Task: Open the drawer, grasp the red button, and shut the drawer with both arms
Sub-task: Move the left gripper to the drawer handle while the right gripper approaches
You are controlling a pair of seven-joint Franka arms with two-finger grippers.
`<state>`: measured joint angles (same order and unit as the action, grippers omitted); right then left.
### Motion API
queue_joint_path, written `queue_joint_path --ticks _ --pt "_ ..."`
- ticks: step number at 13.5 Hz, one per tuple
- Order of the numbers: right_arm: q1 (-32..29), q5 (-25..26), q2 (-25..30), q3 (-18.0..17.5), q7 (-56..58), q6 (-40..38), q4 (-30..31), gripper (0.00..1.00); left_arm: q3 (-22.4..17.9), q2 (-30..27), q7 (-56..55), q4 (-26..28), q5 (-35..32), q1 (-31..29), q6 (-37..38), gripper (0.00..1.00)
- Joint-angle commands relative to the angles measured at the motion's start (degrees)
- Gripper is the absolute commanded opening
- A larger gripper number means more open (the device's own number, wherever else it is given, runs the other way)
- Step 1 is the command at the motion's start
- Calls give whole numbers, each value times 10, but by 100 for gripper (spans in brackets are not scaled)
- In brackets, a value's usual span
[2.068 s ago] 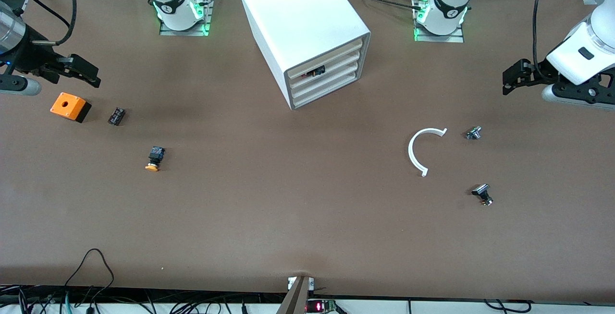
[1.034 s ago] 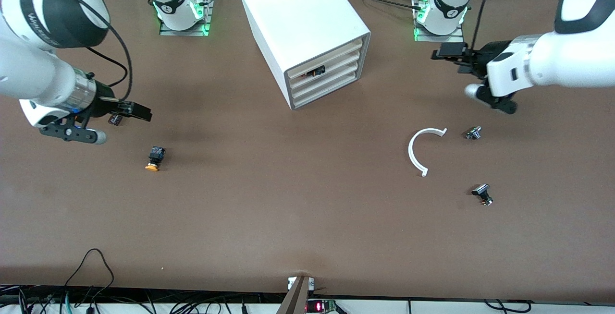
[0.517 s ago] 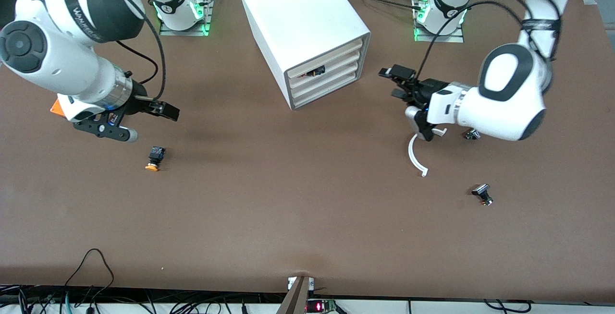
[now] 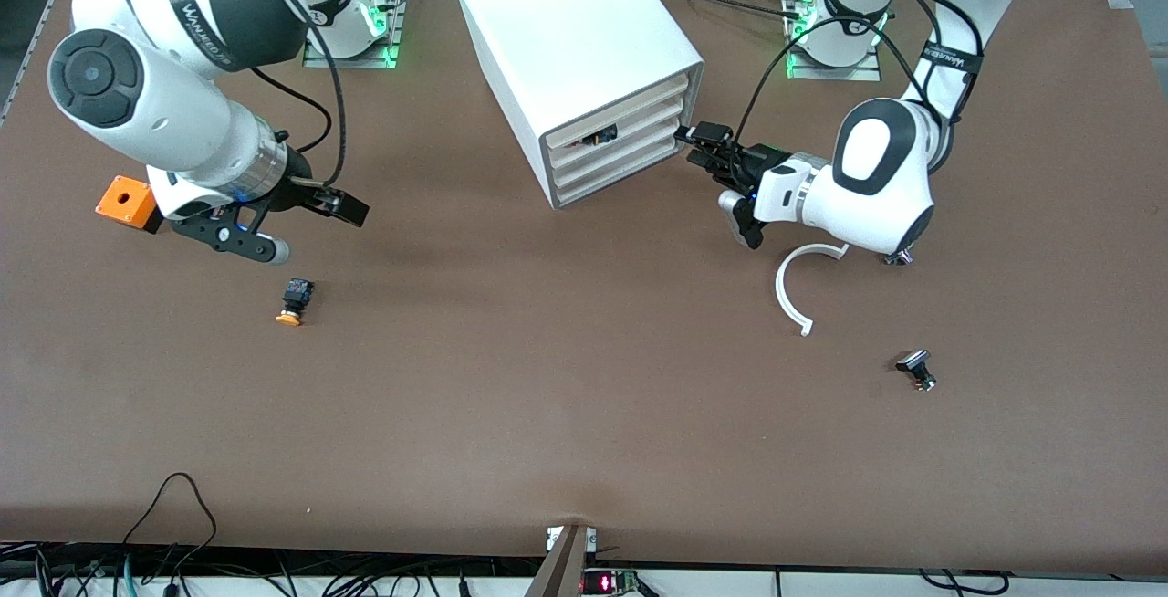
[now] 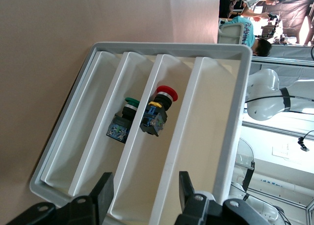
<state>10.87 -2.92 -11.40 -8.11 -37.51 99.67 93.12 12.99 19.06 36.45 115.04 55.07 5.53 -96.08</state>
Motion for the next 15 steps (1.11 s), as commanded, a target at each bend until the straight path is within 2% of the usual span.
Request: queue_joint_path --ticks 1,5,8,10,12,14,15 --pt "9 4 -3 2 -14 12 -8 99 12 18 54 18 21 -2 -39 61" --pt "38 4 -11 2 -89 13 -8 99 41 31 137 80 91 -3 -84 62" --pt "64 5 -13 2 -149 27 -8 99 42 42 165 98 102 -1 -91 61" --pt "74 2 -16 2 -181 28 -8 99 43 43 169 106 110 18 -92 56" --pt "79 2 -20 2 -209 27 -8 99 43 44 172 120 143 37 -112 56" --pt "96 4 -26 3 -227 28 -9 99 42 49 183 120 149 55 -117 49" --pt "97 4 -28 3 -250 28 -13 99 42 55 195 121 149 55 -117 40"
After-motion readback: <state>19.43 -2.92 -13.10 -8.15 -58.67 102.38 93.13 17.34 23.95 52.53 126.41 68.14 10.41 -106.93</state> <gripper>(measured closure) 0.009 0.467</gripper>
